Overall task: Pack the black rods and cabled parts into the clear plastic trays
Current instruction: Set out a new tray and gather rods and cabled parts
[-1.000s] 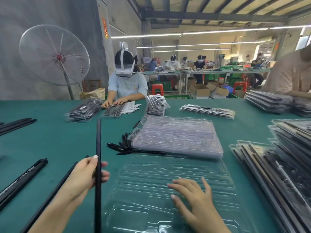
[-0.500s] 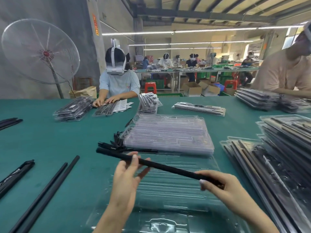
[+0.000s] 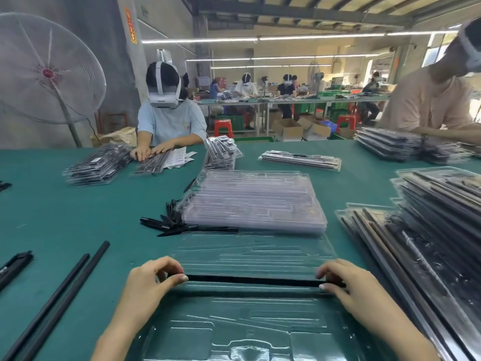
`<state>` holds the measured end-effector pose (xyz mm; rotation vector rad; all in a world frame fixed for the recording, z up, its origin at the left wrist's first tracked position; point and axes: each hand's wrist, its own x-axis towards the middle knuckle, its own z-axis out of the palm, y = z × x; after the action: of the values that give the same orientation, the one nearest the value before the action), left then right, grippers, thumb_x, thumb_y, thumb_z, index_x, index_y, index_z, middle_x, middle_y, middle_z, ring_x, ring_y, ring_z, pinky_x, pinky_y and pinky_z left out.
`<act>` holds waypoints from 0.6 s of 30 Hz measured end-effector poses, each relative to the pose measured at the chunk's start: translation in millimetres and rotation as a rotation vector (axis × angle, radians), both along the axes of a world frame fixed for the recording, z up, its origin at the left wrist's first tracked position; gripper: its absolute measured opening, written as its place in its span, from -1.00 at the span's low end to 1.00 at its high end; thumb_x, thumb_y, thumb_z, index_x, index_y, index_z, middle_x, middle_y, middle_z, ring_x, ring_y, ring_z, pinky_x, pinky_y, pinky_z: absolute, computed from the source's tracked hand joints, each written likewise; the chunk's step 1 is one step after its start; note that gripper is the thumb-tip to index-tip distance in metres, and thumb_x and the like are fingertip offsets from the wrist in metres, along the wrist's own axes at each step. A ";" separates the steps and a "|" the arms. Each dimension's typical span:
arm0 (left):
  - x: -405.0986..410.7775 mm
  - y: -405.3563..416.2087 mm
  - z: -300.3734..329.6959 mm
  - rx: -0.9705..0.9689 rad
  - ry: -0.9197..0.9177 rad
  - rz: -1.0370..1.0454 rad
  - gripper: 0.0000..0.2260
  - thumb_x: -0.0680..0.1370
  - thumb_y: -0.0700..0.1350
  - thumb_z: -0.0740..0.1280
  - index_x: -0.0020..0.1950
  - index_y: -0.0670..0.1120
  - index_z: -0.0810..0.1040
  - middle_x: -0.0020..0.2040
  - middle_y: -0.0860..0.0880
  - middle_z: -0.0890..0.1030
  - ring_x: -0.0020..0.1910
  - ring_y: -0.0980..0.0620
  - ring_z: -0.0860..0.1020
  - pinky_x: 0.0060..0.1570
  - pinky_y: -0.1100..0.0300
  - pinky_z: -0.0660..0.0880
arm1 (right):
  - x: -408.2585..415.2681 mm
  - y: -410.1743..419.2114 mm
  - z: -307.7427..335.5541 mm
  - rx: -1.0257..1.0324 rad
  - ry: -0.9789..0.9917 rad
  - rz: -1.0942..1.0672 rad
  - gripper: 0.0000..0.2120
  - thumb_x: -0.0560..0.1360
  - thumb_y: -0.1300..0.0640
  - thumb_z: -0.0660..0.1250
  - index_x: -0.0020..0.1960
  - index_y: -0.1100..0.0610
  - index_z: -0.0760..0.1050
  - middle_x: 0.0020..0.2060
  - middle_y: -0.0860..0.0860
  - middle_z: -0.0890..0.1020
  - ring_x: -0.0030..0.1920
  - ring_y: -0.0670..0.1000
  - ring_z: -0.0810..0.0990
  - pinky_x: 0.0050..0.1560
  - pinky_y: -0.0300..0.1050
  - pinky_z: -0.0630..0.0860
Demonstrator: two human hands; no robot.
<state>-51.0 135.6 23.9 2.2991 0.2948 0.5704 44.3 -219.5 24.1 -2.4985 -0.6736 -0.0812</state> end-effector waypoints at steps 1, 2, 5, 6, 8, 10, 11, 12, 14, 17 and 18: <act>-0.9 0.9 -0.9 0.015 0.006 -0.023 -0.76 0.35 -0.22 0.54 -0.33 0.10 0.60 -0.34 0.14 0.61 -0.37 0.19 0.47 -0.33 0.46 0.35 | -0.9 1.1 0.5 -0.020 0.000 0.005 -0.73 0.48 0.10 0.41 -0.16 -0.25 0.43 -0.15 -0.24 0.54 -0.09 -0.24 0.52 0.04 -0.14 0.47; -1.3 1.9 -2.5 0.030 0.004 -0.031 -0.70 0.36 -0.30 0.52 -0.34 0.11 0.60 -0.33 0.14 0.62 -0.33 0.20 0.51 -0.28 0.47 0.37 | -1.3 2.4 0.5 -0.043 -0.001 0.006 -0.72 0.48 0.10 0.42 -0.18 -0.26 0.41 -0.16 -0.24 0.53 -0.09 -0.25 0.51 0.01 -0.17 0.47; -4.3 5.8 -6.4 0.088 -0.020 -0.022 -0.60 0.37 -0.46 0.42 -0.31 0.08 0.60 -0.31 0.13 0.62 -0.20 0.24 0.56 -0.16 0.49 0.40 | -3.3 5.5 -0.4 -0.063 -0.002 0.002 -0.74 0.48 0.09 0.41 -0.17 -0.26 0.43 -0.14 -0.25 0.51 -0.09 -0.29 0.48 -0.04 -0.23 0.47; -5.7 7.0 -7.3 0.114 -0.012 -0.015 -0.58 0.38 -0.46 0.41 -0.30 0.11 0.58 -0.29 0.14 0.62 -0.18 0.23 0.56 -0.13 0.46 0.42 | -3.3 6.7 -1.5 -0.048 -0.008 0.005 -0.75 0.47 0.11 0.42 -0.17 -0.25 0.47 -0.15 -0.25 0.52 -0.10 -0.28 0.48 -0.05 -0.24 0.46; -9.3 8.6 -7.2 0.182 0.013 0.016 -0.57 0.39 -0.41 0.43 -0.28 0.17 0.55 -0.25 0.17 0.60 -0.15 0.21 0.54 -0.06 0.28 0.46 | -3.1 10.7 -4.6 -0.011 -0.038 0.003 -0.78 0.45 0.18 0.45 -0.19 -0.16 0.58 -0.20 -0.24 0.52 -0.15 -0.25 0.50 -0.11 -0.24 0.46; -13.0 10.3 -6.2 0.256 0.003 0.076 -0.64 0.39 -0.36 0.45 -0.24 0.15 0.56 -0.23 0.22 0.56 -0.12 0.21 0.49 -0.03 0.13 0.45 | -3.9 15.7 -9.2 0.017 -0.108 -0.016 -0.80 0.40 0.27 0.48 -0.22 -0.04 0.65 -0.23 -0.24 0.51 -0.20 -0.19 0.52 -0.18 -0.12 0.51; -14.8 10.8 -5.9 0.272 -0.004 0.109 -0.67 0.39 -0.35 0.46 -0.22 0.12 0.57 -0.22 0.23 0.54 -0.12 0.20 0.47 -0.03 0.09 0.44 | -4.7 18.0 -10.6 0.020 -0.142 -0.030 -0.79 0.38 0.30 0.49 -0.23 -0.01 0.65 -0.24 -0.23 0.52 -0.22 -0.12 0.54 -0.24 -0.06 0.53; -16.4 11.0 -5.8 0.271 -0.005 0.134 -0.68 0.40 -0.34 0.45 -0.21 0.11 0.57 -0.21 0.24 0.53 -0.12 0.18 0.47 -0.03 0.08 0.43 | -4.7 19.1 -12.5 0.020 -0.168 -0.043 -0.79 0.36 0.31 0.51 -0.24 -0.01 0.65 -0.25 -0.22 0.52 -0.25 -0.09 0.54 -0.29 -0.06 0.53; -17.8 11.1 -6.4 0.229 0.010 0.153 -0.68 0.44 -0.34 0.41 -0.23 0.12 0.57 -0.20 0.22 0.53 -0.12 0.15 0.48 -0.03 0.11 0.42 | -4.5 19.1 -13.2 -0.002 -0.189 -0.055 -0.77 0.33 0.29 0.54 -0.28 -0.04 0.62 -0.27 -0.25 0.50 -0.29 -0.16 0.48 -0.36 -0.13 0.51; -16.8 9.9 -8.5 0.195 0.055 0.135 -0.68 0.49 -0.36 0.33 -0.23 0.07 0.62 -0.17 0.20 0.54 -0.07 0.17 0.47 -0.08 0.21 0.39 | -4.9 15.6 -10.6 -0.045 -0.195 -0.018 -0.72 0.29 0.22 0.55 -0.34 -0.09 0.53 -0.30 -0.27 0.48 -0.28 -0.18 0.46 -0.41 -0.24 0.47; -16.5 9.0 -8.9 0.205 0.071 0.136 -0.68 0.50 -0.36 0.30 -0.22 0.06 0.62 -0.17 0.20 0.53 -0.06 0.17 0.46 -0.09 0.21 0.39 | -5.1 13.6 -10.0 -0.051 -0.196 -0.001 -0.72 0.30 0.18 0.55 -0.35 -0.12 0.51 -0.30 -0.26 0.49 -0.29 -0.18 0.48 -0.40 -0.25 0.48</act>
<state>-67.6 144.5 14.9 2.5143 0.4484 0.6116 39.2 -205.9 14.1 -2.5616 -0.7615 -0.3165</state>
